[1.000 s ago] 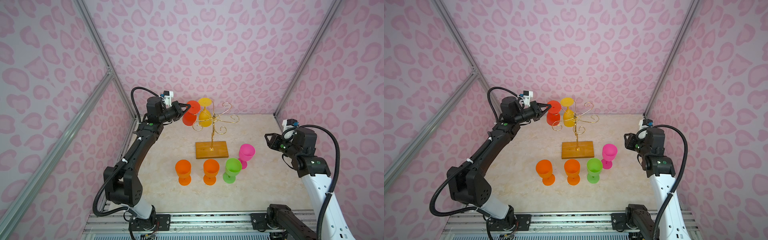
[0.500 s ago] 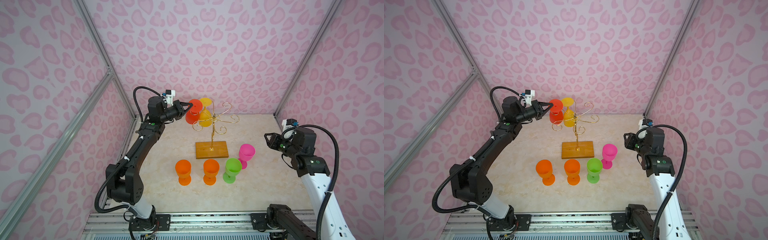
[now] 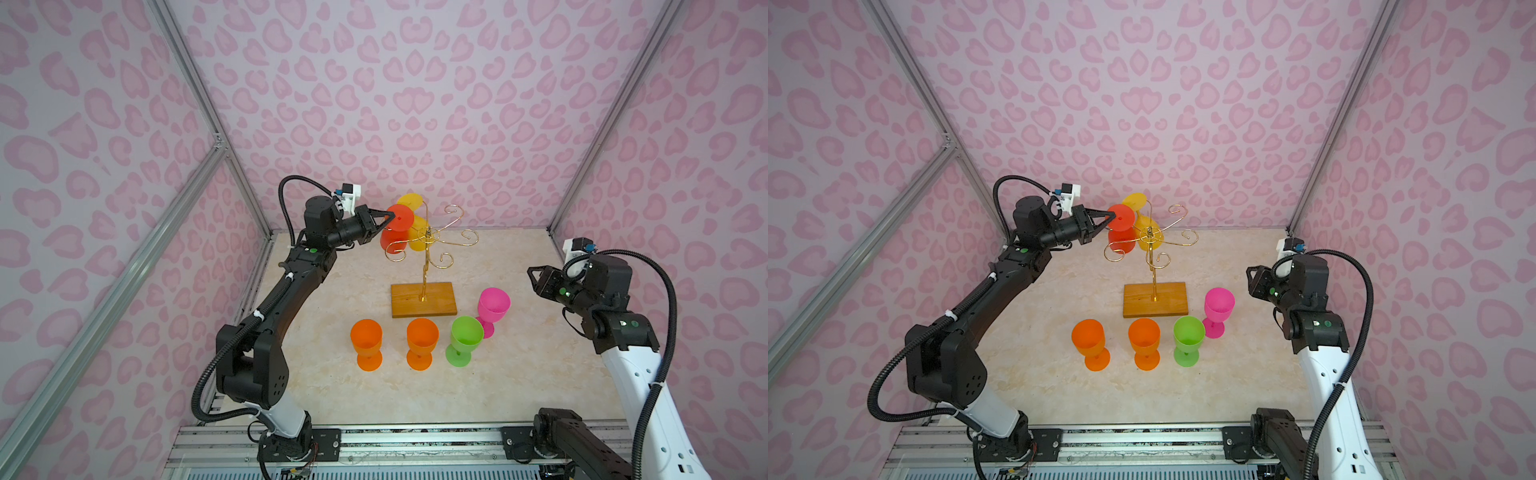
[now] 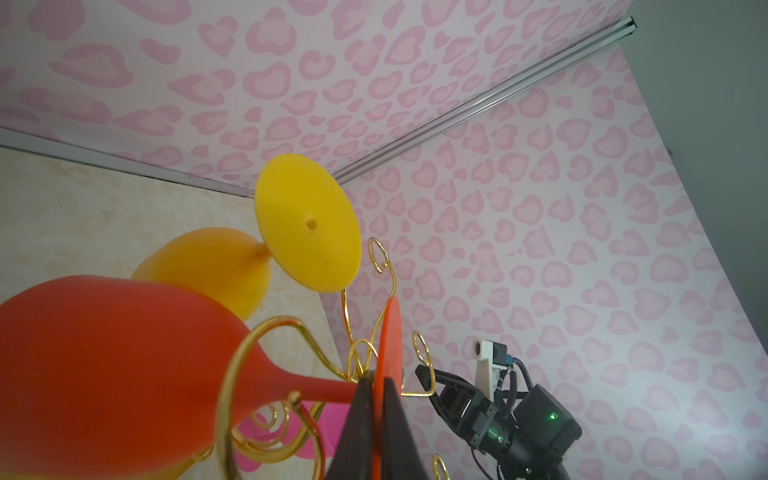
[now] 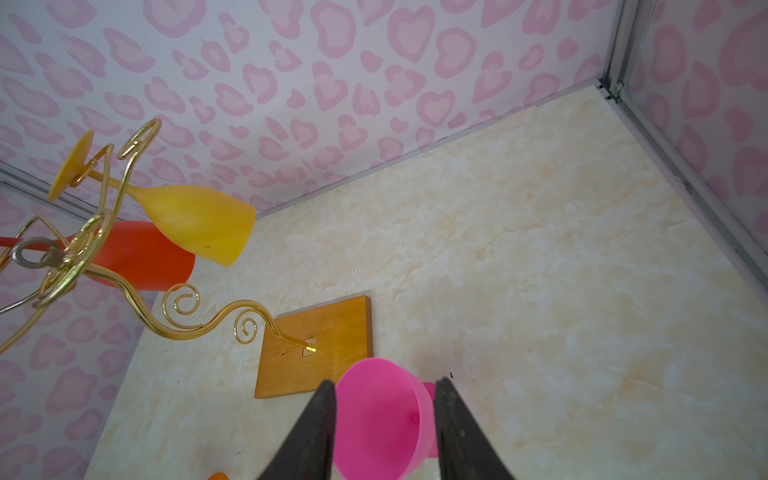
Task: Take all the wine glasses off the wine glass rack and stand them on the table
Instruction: 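Lift the red glass up and off its hook with the left gripper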
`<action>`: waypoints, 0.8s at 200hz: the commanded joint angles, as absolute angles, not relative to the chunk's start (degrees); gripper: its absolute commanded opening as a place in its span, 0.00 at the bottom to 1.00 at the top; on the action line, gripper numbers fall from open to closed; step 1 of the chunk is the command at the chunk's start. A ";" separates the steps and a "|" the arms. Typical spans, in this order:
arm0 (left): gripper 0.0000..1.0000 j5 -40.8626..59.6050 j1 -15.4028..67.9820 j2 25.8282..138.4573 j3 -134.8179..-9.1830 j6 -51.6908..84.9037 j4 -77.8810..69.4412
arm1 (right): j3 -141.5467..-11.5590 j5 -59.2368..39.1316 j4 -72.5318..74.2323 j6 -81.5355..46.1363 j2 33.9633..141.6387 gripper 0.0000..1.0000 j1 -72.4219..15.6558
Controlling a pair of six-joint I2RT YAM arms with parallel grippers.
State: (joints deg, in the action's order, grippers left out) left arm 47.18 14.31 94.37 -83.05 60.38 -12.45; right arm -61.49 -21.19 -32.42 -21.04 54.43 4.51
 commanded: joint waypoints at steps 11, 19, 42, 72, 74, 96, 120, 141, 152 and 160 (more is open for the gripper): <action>0.02 48.34 14.37 92.49 -81.97 59.07 -14.15 | -61.17 -21.62 -30.67 -21.67 54.58 0.40 4.48; 0.02 48.41 14.39 92.36 -81.67 58.98 -14.15 | -61.08 -21.62 -30.63 -21.62 54.58 0.40 4.48; 0.02 48.50 14.48 91.56 -80.74 58.89 -14.15 | -61.12 -21.62 -30.76 -21.72 54.45 0.40 4.48; 0.02 48.56 14.43 90.54 -79.83 58.70 -13.73 | -61.11 -21.53 -30.85 -21.63 54.49 0.40 4.48; 0.02 48.55 14.42 90.47 -79.77 58.64 -13.72 | -61.16 -21.53 -30.85 -21.62 54.45 0.40 4.48; 0.02 48.60 14.49 89.50 -79.20 58.32 -13.11 | -61.08 -21.53 -30.85 -21.71 54.49 0.40 4.48; 0.02 48.54 14.41 88.25 -78.26 58.01 -12.52 | -61.08 -21.62 -30.85 -21.71 54.40 0.40 4.48; 0.02 48.52 14.41 86.97 -77.44 57.62 -11.88 | -61.07 -21.62 -30.94 -21.72 54.24 0.40 4.48; 0.02 48.52 14.40 86.34 -77.43 57.50 -11.38 | -61.13 -21.62 -31.02 -21.73 54.14 0.40 4.48; 0.02 48.52 14.31 85.76 -76.25 57.51 -11.25 | -61.16 -21.60 -31.07 -21.71 54.07 0.40 4.46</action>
